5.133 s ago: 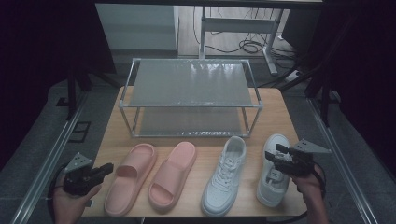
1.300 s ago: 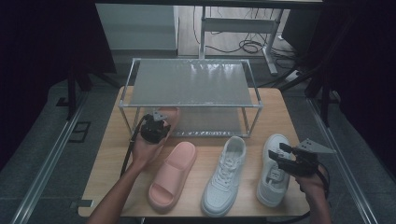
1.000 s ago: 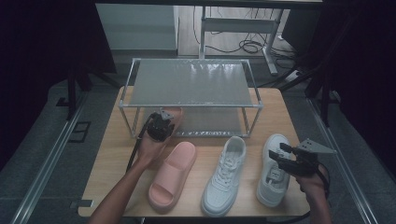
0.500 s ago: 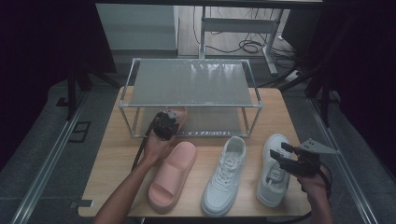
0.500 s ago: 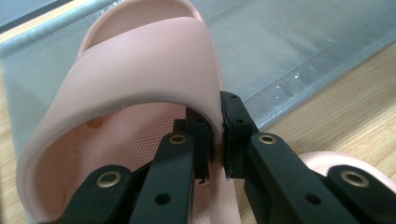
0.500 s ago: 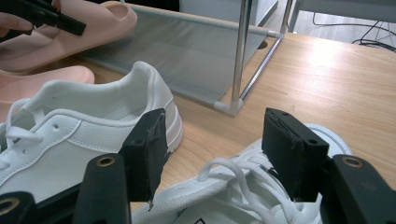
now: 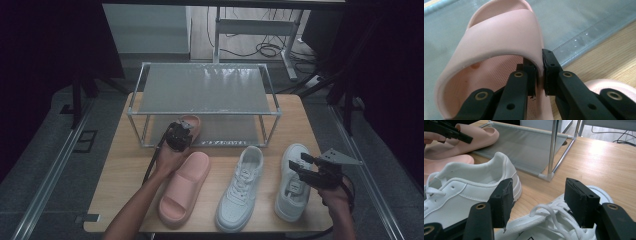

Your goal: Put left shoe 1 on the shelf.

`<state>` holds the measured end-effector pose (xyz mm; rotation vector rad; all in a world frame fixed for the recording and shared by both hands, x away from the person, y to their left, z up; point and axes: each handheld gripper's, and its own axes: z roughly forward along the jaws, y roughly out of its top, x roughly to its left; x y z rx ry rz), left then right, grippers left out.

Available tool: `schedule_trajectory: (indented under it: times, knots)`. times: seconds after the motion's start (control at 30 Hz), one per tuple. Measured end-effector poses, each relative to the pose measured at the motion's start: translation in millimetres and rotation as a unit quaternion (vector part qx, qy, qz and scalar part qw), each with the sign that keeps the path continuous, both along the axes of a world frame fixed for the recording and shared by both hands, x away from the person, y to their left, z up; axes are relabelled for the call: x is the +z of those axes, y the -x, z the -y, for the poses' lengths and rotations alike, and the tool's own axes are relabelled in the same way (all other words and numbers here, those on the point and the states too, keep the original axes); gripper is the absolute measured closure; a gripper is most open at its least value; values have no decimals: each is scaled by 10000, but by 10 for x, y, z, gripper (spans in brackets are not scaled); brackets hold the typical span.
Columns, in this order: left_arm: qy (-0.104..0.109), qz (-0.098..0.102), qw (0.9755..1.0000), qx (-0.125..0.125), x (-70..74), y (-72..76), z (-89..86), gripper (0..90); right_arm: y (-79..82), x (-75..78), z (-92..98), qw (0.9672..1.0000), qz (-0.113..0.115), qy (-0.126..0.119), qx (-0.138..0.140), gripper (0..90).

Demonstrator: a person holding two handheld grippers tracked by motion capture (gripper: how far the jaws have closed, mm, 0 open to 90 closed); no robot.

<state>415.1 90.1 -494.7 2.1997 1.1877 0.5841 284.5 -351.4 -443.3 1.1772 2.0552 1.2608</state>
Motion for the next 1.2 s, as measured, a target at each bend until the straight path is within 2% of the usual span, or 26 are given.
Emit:
schedule_trajectory:
  times: [0.1,0.13,0.2,0.37,0.43,0.5,0.7,1.0,1.2]
  knots:
    - [-38,52,10000,35,7,8,-8,752,-2,-5,-1,10000,-5,13,10,407]
    - [33,12,10000,30,26,25,-23,707,-2,-5,-1,10000,-5,14,10,407]
    - [71,99,9999,-26,67,93,-54,629,1,-3,4,10000,-7,16,15,408]
    - [245,274,9992,-137,162,329,-236,576,9,5,23,10000,12,-8,-19,407]
    - [346,343,9987,-173,204,453,-329,604,15,12,23,10000,19,-9,-28,408]
    - [451,401,9980,-193,233,560,-412,669,18,17,18,10000,24,-10,-23,408]
    - [463,360,9979,-273,240,837,-645,885,13,7,4,10000,14,12,-14,408]
    - [628,205,9972,-339,188,1154,-915,900,23,26,-4,10000,38,-50,19,407]
    - [624,34,9974,-347,104,1239,-1026,900,23,24,2,10000,42,-41,7,407]
